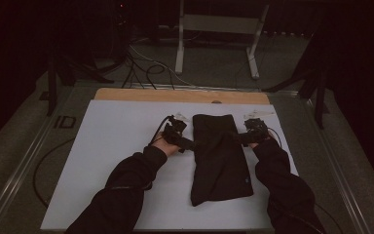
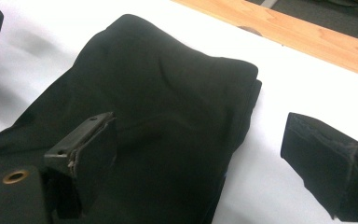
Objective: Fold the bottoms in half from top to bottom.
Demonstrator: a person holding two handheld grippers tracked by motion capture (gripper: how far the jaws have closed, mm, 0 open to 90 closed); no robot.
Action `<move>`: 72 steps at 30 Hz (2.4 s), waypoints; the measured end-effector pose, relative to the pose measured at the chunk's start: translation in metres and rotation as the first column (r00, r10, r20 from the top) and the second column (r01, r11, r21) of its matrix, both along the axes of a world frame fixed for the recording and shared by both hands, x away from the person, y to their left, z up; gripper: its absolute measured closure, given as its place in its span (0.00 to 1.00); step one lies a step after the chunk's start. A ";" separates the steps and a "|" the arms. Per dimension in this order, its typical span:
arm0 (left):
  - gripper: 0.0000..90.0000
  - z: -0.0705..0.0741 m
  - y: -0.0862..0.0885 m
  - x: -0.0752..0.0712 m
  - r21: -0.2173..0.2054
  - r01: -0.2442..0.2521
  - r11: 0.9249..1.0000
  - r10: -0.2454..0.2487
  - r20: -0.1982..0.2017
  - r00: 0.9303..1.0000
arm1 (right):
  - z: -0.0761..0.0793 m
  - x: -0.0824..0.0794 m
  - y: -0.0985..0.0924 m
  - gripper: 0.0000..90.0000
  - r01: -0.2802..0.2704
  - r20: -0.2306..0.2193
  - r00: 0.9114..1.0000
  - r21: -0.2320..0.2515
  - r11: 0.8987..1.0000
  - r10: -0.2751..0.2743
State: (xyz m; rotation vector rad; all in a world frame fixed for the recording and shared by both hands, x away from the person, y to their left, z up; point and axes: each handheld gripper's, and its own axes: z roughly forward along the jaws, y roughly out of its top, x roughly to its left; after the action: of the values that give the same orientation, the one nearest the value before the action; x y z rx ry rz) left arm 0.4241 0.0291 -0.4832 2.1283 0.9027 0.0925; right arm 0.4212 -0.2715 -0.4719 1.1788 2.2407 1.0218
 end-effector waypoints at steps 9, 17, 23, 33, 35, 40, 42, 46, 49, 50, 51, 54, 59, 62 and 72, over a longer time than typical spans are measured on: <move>0.00 -0.007 0.000 0.012 -0.019 -0.020 1.000 0.019 -0.016 1.000 | -0.002 0.008 0.005 0.12 -0.021 -0.005 1.000 0.005 1.000 0.021; 0.00 -0.015 -0.003 0.022 -0.071 -0.044 0.996 0.038 -0.072 0.997 | -0.006 0.016 0.008 0.12 -0.004 -0.026 1.000 0.003 1.000 0.004; 0.00 -0.020 -0.009 0.031 -0.073 -0.033 0.997 0.028 -0.080 0.996 | -0.010 0.025 0.007 0.12 0.006 -0.027 1.000 0.004 1.000 -0.006; 0.00 -0.032 -0.010 0.050 -0.090 -0.091 0.992 0.079 -0.128 0.989 | -0.016 0.044 0.002 0.13 0.062 -0.090 0.994 0.032 0.998 -0.059; 0.00 -0.033 -0.011 0.054 -0.096 -0.094 0.991 0.080 -0.141 0.987 | -0.017 0.048 0.001 0.13 0.084 -0.098 0.992 0.039 0.996 -0.080; 0.13 -0.033 -0.012 0.059 -0.092 -0.117 0.989 0.104 -0.138 0.985 | -0.021 0.055 0.001 0.13 0.106 -0.119 0.988 0.019 0.994 -0.104; 0.17 -0.035 -0.012 0.061 -0.082 -0.122 0.989 0.109 -0.149 0.983 | -0.022 0.057 0.002 0.13 0.111 -0.123 0.987 0.026 0.993 -0.107; 0.21 -0.037 -0.013 0.062 -0.104 -0.126 0.987 0.109 -0.160 0.981 | -0.026 0.062 0.001 0.16 0.126 -0.137 0.983 0.017 0.992 -0.123; 0.28 -0.039 -0.014 0.063 -0.108 -0.129 0.986 0.110 -0.167 0.980 | -0.029 0.065 0.000 0.17 0.138 -0.155 0.979 0.013 0.990 -0.135; 0.31 -0.040 -0.014 0.064 -0.111 -0.132 0.985 0.112 -0.173 0.979 | -0.030 0.066 0.000 0.19 0.147 -0.168 0.975 0.014 0.989 -0.143; 0.33 -0.041 -0.014 0.064 -0.113 -0.135 0.984 0.115 -0.171 0.979 | -0.032 0.067 0.000 0.20 0.155 -0.181 0.972 0.009 0.988 -0.151; 0.40 -0.042 -0.015 0.064 -0.127 -0.128 0.984 0.105 -0.179 0.978 | -0.037 0.070 -0.002 0.26 0.165 -0.203 0.965 -0.013 0.986 -0.164; 0.58 -0.044 -0.014 0.063 -0.122 -0.121 0.985 0.098 -0.181 0.979 | -0.043 0.071 -0.005 0.38 0.174 -0.230 0.958 -0.004 0.985 -0.171; 0.69 -0.044 -0.014 0.063 -0.120 -0.113 0.986 0.090 -0.181 0.979 | -0.044 0.070 -0.004 0.40 0.167 -0.229 0.959 -0.008 0.986 -0.164; 0.91 -0.044 -0.016 0.060 -0.096 -0.092 0.991 0.075 -0.162 0.984 | -0.041 0.070 0.006 0.63 0.109 -0.237 0.965 -0.030 0.994 -0.113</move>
State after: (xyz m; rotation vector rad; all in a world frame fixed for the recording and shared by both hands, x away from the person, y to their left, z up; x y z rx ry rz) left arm 0.4843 0.0132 -0.5274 2.0233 1.0667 -0.0796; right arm 0.4909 -0.2653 -0.5131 1.4703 2.3247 0.8547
